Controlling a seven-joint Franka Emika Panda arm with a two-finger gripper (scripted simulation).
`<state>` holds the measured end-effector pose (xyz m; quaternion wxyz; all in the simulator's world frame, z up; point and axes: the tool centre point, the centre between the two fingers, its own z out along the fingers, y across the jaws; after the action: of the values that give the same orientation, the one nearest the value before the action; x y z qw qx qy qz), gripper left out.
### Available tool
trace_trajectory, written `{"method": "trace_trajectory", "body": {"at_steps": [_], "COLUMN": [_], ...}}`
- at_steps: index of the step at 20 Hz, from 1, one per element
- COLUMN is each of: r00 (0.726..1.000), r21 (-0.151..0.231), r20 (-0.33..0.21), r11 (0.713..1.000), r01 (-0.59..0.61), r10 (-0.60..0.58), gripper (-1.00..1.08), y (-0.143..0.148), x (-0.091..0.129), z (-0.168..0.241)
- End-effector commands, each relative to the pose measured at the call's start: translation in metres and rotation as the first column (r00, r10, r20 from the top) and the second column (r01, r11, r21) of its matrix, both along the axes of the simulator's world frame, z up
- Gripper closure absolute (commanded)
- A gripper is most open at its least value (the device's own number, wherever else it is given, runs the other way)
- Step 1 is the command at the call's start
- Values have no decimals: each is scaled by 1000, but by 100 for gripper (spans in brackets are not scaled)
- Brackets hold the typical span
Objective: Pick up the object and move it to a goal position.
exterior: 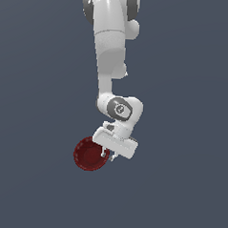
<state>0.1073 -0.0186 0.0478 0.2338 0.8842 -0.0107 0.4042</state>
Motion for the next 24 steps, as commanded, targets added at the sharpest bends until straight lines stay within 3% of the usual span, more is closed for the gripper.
{"method": "trace_trajectory", "body": {"at_steps": [1, 14, 24], "r00": [1000, 1000, 1000], "r21": [0, 0, 2], "r20": [0, 0, -1], "r11": [1000, 1000, 1000], "r01": [0, 0, 0], "r10": [0, 0, 0], "gripper": [108, 108, 108], "y": [0, 0, -1], "x": [1, 0, -2], "z": [0, 4, 51]}}
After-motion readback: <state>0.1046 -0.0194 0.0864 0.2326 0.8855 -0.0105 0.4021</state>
